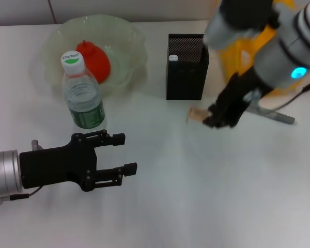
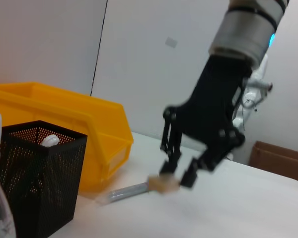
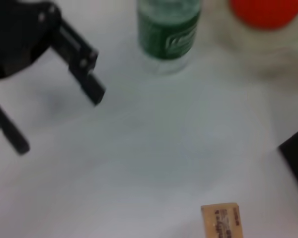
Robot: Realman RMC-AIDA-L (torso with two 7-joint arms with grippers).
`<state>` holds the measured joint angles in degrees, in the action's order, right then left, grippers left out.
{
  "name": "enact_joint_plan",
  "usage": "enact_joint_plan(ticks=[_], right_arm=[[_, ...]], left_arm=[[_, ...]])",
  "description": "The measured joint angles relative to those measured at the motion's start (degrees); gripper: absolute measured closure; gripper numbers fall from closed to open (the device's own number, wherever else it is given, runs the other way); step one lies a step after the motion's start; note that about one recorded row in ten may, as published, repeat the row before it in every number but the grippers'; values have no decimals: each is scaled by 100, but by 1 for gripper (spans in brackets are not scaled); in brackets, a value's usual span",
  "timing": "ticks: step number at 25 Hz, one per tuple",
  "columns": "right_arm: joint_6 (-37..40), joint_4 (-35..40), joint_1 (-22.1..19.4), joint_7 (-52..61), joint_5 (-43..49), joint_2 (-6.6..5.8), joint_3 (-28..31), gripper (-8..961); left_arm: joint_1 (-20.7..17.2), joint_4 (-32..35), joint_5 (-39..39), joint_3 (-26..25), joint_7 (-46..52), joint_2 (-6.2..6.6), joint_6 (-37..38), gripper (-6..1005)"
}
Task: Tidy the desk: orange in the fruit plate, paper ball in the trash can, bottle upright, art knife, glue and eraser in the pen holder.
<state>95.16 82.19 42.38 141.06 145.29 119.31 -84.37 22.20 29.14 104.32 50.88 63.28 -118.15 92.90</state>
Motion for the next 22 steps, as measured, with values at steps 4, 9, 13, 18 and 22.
enact_joint_plan(ticks=[4,9,13,18,22], right_arm=[[247,510,185,-6,325,-5,610,688],[-97,380,559,-8,591,-22,1188,679],[-946,-300,718,-9,658,-22,1236,671],[-1526,-1134,986,-46,695,-22,1266,661],[-1673,-1308,1011,-152,682,-18,1239,653]], left_arm=[[-4,17,0,0,0,1,2,244],[34,37,-1,0,18,-8,52,244],[47,38,0,0,4,-14,74,244],[53,50,-9,-7,38,-15,108,244],[45,49,-18,-33,31,-15,112,244]])
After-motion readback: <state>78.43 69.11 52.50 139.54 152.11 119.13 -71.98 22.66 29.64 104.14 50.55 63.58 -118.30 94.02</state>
